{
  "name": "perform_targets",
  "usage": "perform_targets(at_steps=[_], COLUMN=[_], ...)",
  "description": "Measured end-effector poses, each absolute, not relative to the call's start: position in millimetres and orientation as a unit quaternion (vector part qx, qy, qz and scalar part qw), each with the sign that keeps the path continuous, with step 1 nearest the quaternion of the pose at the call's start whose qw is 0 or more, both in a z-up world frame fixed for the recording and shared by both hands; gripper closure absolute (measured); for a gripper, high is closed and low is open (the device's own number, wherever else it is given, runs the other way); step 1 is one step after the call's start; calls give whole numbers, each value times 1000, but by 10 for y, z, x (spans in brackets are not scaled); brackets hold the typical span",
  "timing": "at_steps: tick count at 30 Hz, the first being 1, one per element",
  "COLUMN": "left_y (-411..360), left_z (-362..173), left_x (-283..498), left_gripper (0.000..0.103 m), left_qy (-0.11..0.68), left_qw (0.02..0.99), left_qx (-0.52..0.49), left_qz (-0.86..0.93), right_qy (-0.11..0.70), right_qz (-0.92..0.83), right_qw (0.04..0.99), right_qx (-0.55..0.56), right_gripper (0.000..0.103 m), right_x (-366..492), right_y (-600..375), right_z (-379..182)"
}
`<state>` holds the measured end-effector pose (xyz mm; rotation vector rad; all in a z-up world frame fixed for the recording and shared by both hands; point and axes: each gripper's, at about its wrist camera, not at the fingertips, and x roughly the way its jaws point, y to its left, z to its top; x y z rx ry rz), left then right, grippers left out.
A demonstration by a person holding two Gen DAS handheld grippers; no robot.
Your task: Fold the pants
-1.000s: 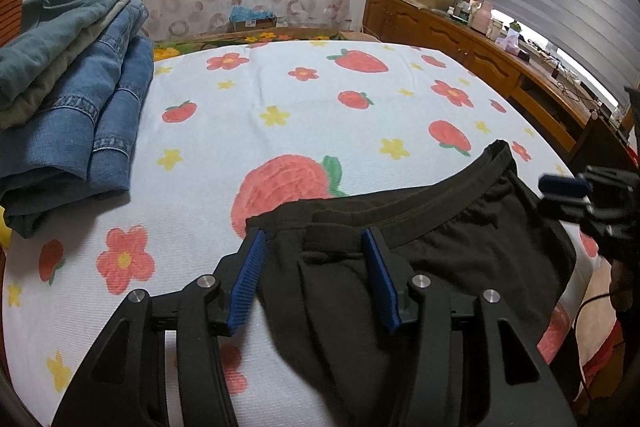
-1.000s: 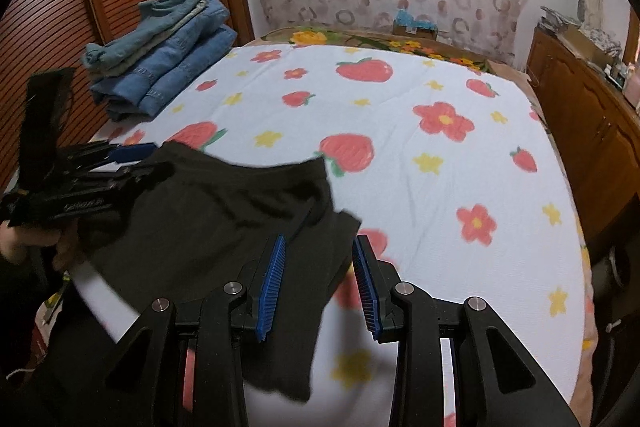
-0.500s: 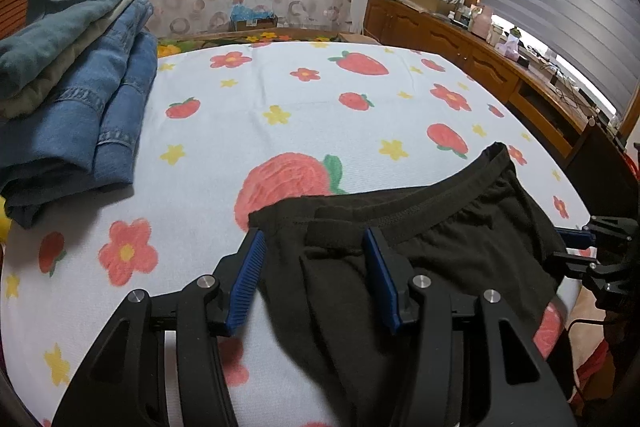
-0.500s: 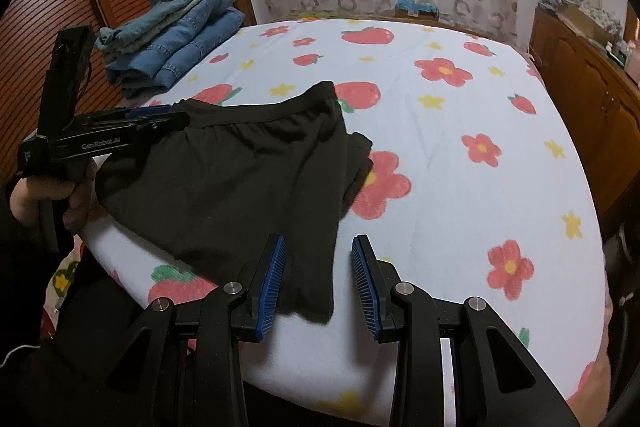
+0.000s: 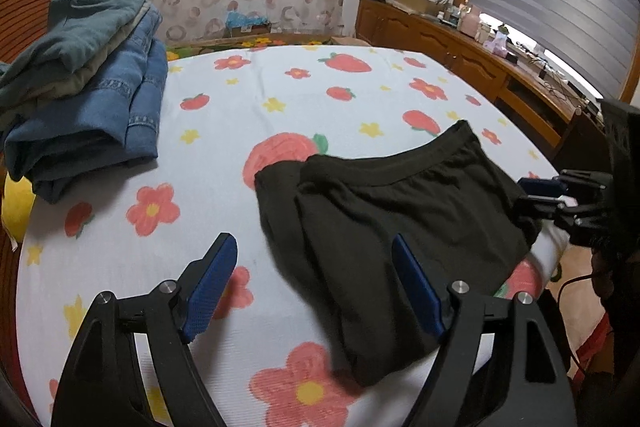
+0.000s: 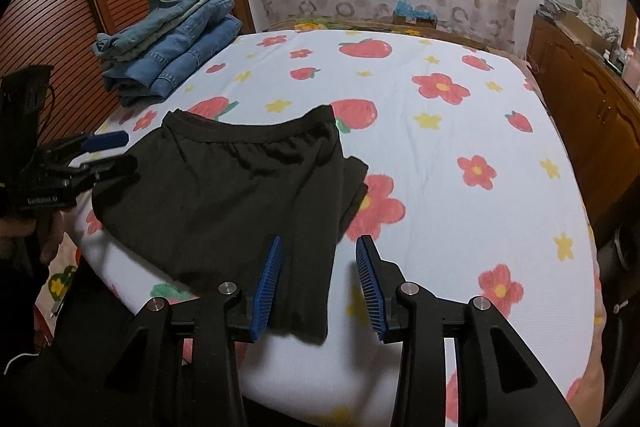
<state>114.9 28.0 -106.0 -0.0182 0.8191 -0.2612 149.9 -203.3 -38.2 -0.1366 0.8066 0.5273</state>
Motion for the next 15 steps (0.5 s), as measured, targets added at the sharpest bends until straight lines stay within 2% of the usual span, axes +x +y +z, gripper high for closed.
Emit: perform_targets(at_steps=[5, 15], left_y=[292, 274], left_z=[-1106, -1136], left_x=[1189, 1209], left_gripper=[23, 23], left_qy=[405, 410], left_qw=[907, 904], left_qx=[-10, -9], left_qz=[-119, -118], right_qy=[391, 402], right_qz=[254, 249], right_qw=[882, 879], right_qx=[-65, -59], right_gripper=[58, 56], right_x=[1604, 1863], right_y=[-1989, -1882], right_z=[-387, -445])
